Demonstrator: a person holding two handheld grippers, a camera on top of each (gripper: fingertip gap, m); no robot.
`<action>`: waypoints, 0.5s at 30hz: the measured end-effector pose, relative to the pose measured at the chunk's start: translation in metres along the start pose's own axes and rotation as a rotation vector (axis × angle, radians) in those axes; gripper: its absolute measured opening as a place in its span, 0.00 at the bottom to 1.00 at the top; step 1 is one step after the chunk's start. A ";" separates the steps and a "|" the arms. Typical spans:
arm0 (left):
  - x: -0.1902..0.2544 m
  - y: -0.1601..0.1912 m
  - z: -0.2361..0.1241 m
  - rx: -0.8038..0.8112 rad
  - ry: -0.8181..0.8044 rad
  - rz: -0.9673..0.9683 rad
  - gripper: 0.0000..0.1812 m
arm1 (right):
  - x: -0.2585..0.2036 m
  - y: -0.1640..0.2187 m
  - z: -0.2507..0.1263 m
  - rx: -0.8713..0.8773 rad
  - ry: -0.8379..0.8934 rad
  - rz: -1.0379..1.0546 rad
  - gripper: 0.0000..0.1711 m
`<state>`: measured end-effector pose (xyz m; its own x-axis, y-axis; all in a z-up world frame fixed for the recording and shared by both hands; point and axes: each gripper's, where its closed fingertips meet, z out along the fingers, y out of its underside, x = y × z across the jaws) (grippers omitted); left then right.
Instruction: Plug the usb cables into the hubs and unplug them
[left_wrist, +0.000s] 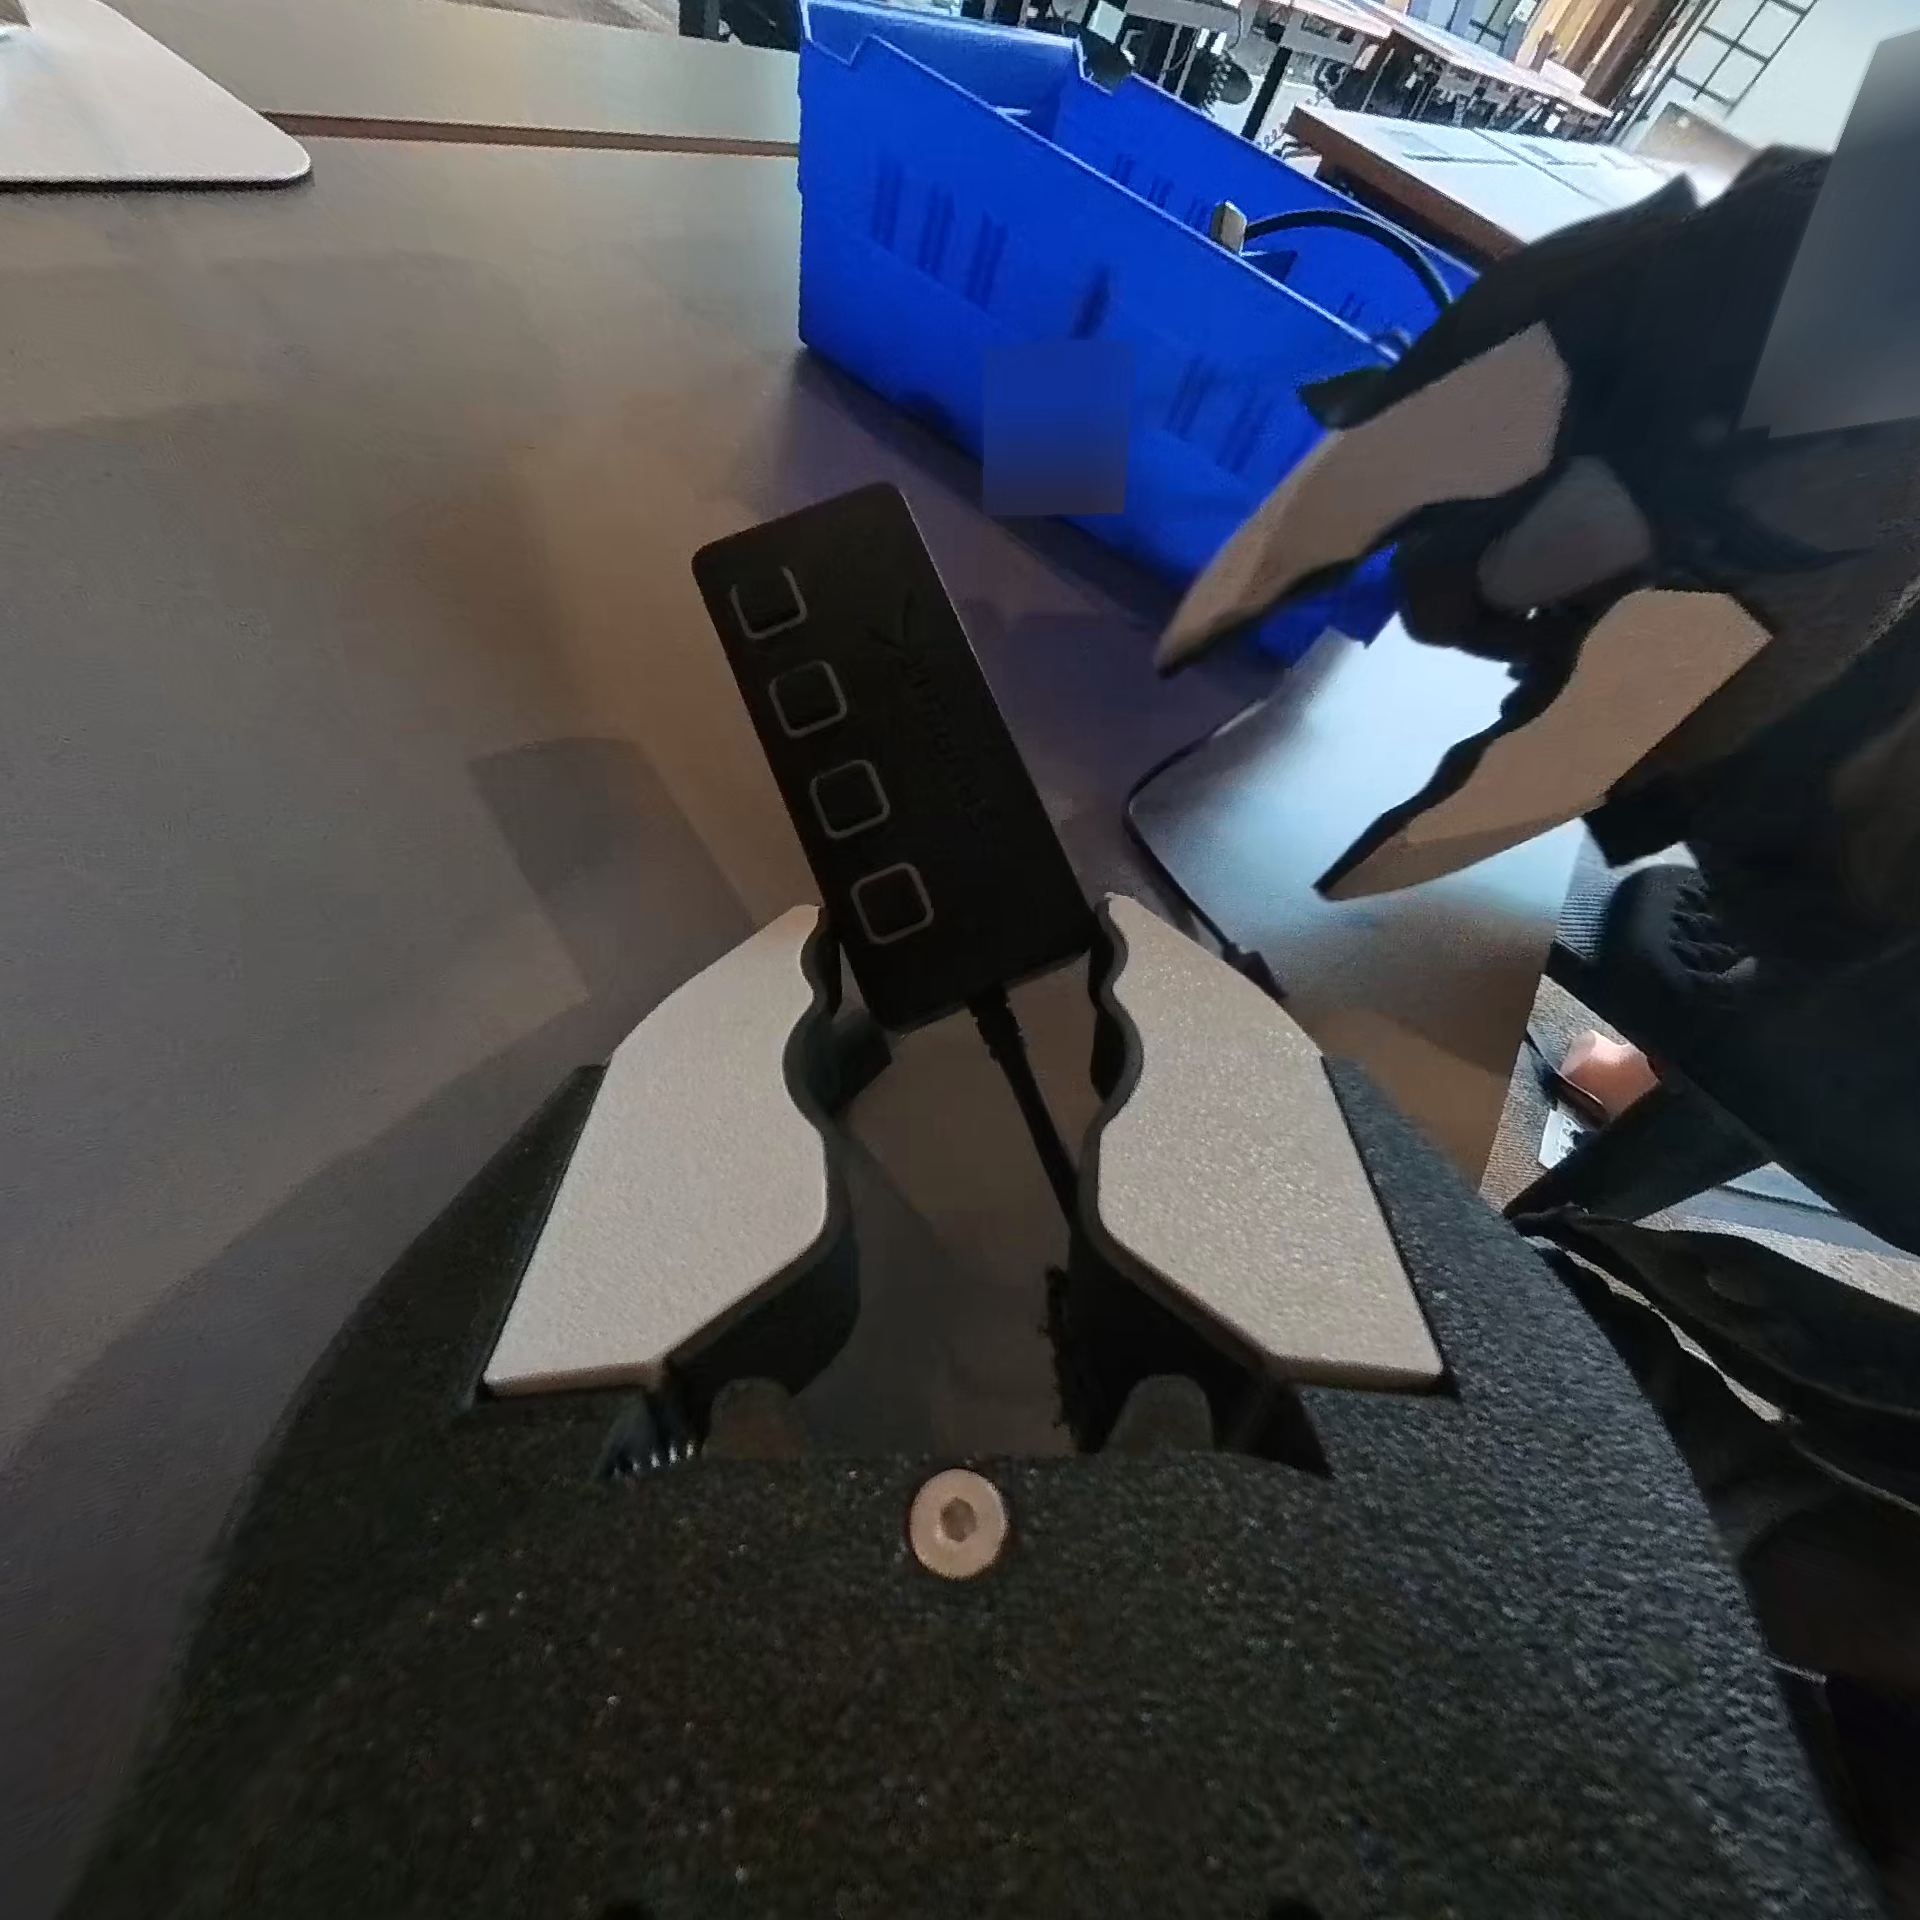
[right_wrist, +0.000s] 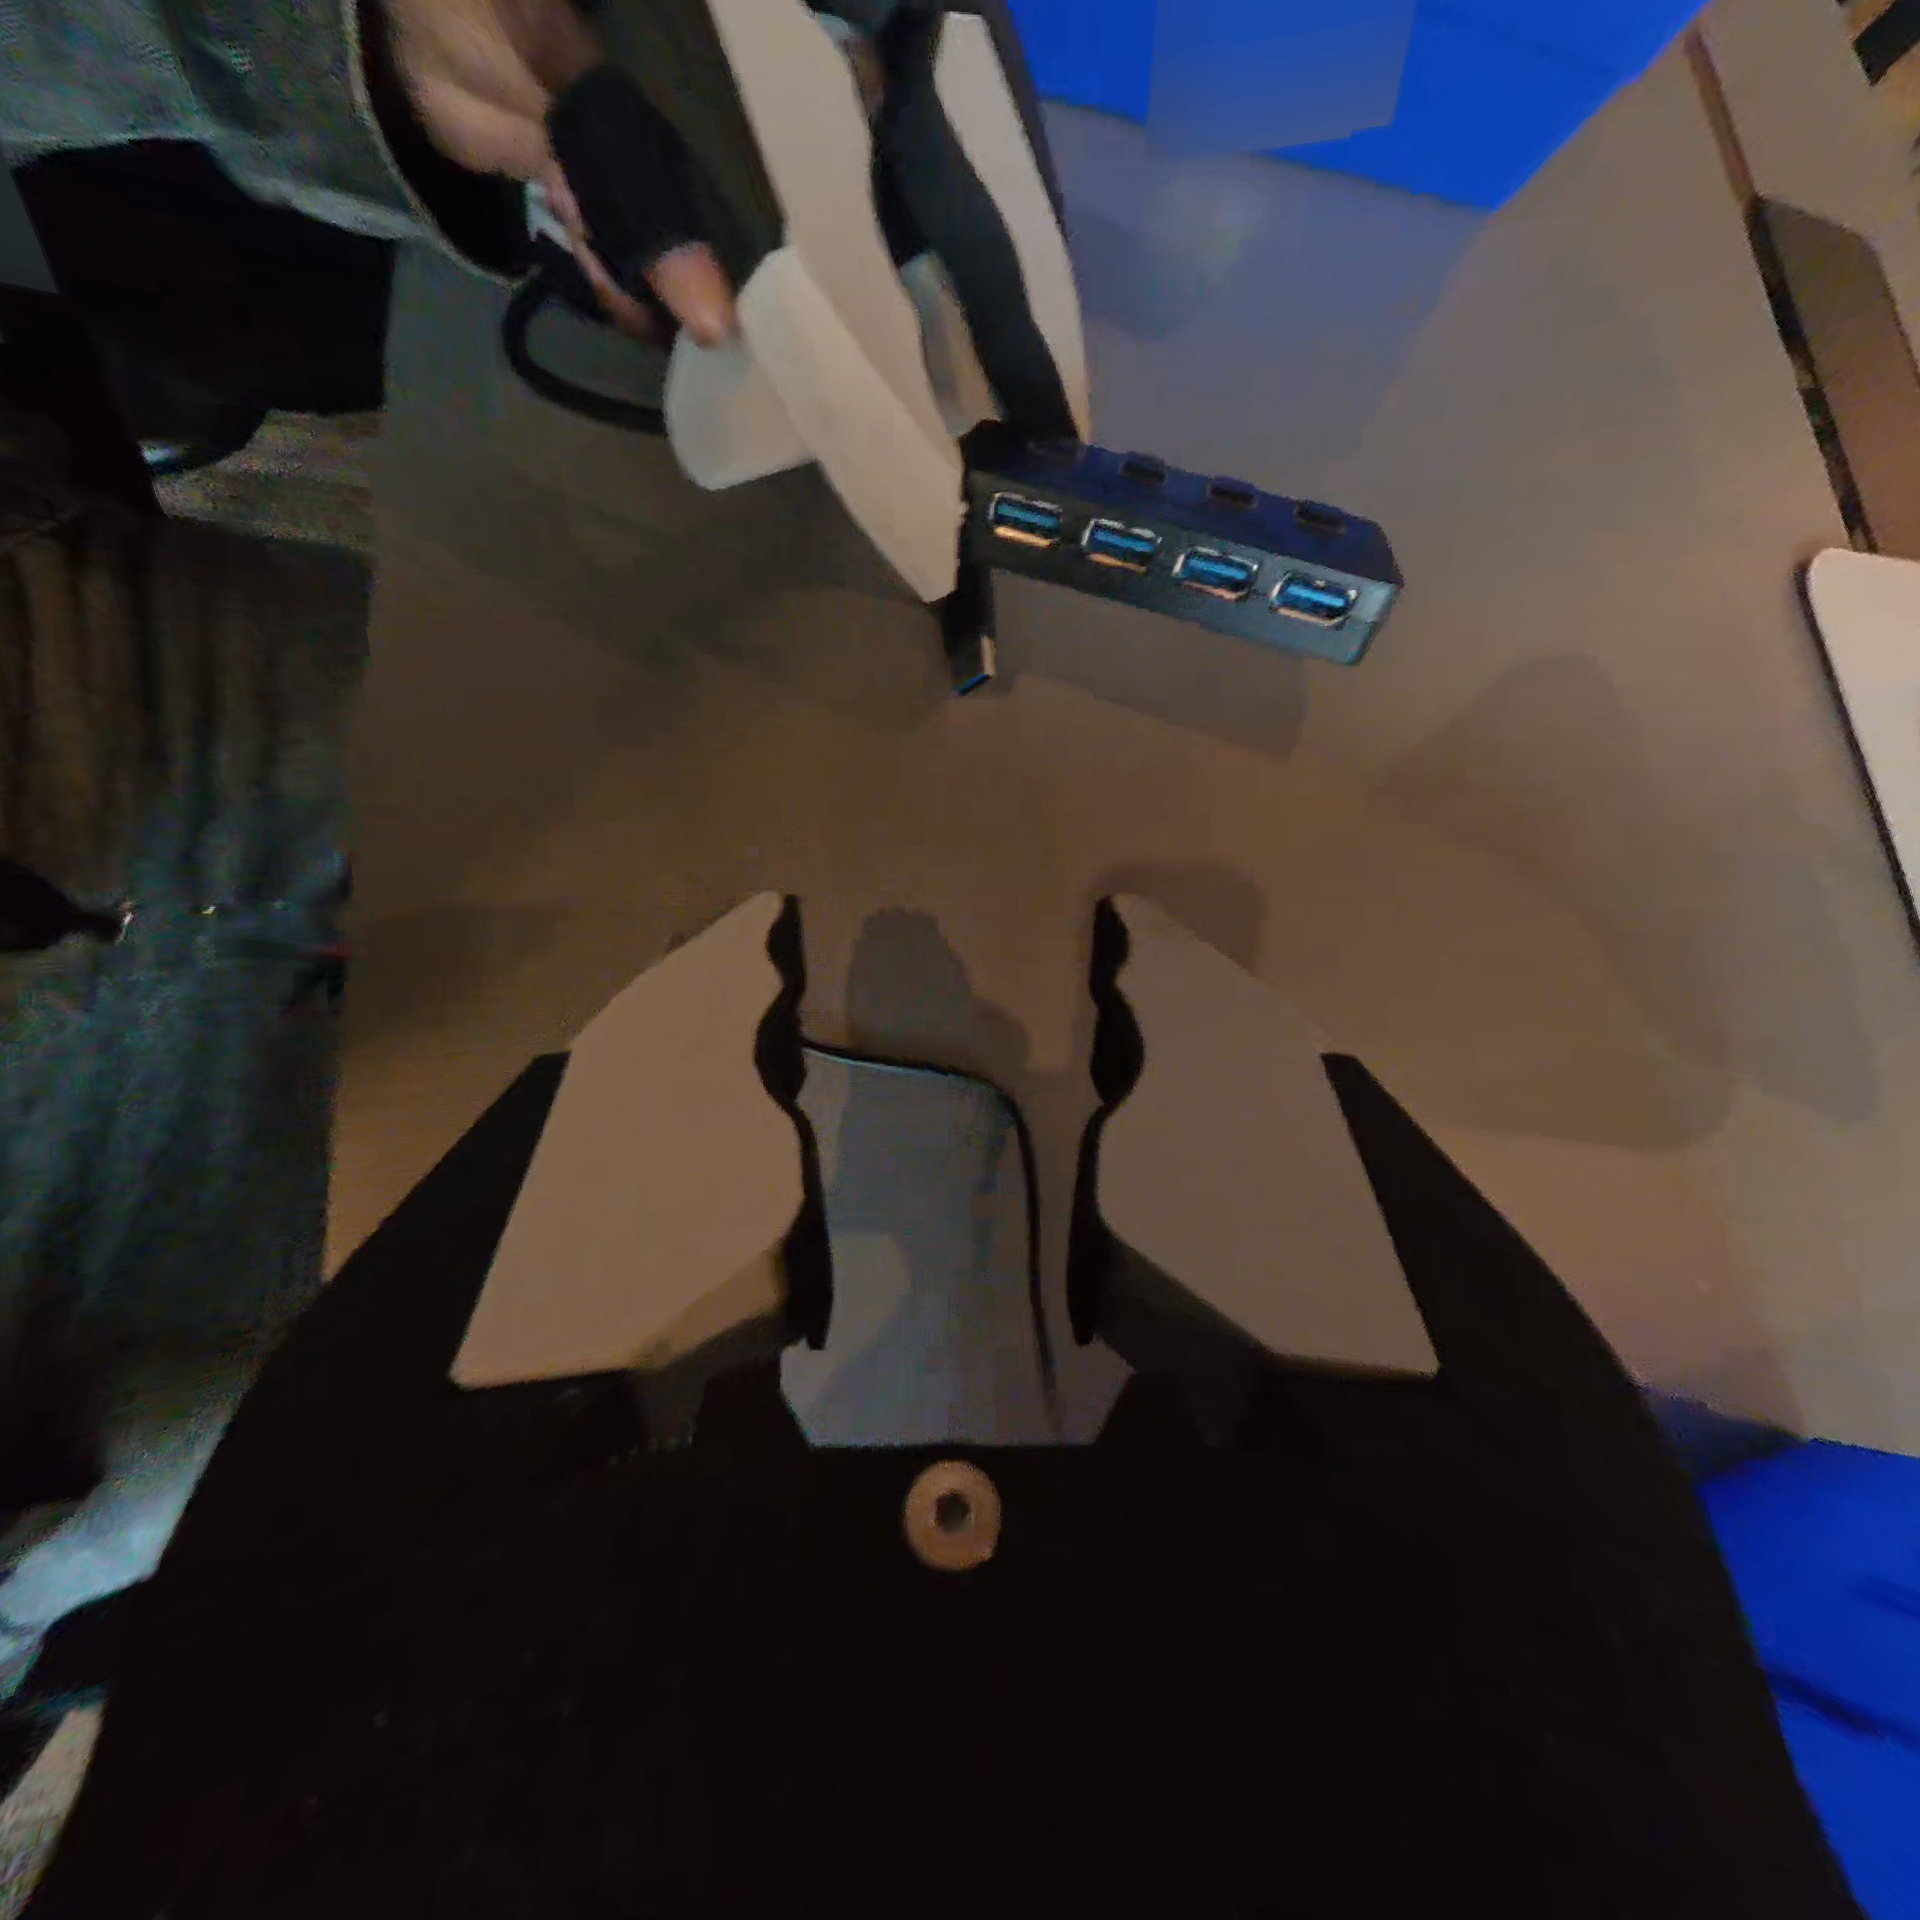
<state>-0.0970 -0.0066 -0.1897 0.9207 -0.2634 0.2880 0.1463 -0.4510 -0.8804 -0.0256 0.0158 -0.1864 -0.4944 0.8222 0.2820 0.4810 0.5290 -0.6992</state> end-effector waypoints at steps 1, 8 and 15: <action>0.000 0.000 0.000 0.002 0.003 -0.002 0.26 | -0.004 0.002 -0.004 -0.020 -0.012 -0.005 0.27; 0.005 0.003 0.002 -0.021 0.015 0.023 0.26 | -0.049 0.029 -0.021 -0.208 -0.336 -0.325 0.14; 0.007 0.005 0.004 -0.032 0.027 0.027 0.26 | -0.046 0.034 -0.011 -0.408 -0.599 -0.574 0.14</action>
<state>-0.0883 -0.0077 -0.1934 0.9139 -0.2985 0.2752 0.1101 -0.4701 -0.8757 0.0213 -0.0015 -0.2158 -0.9732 0.2251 0.0471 0.2077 0.9483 -0.2400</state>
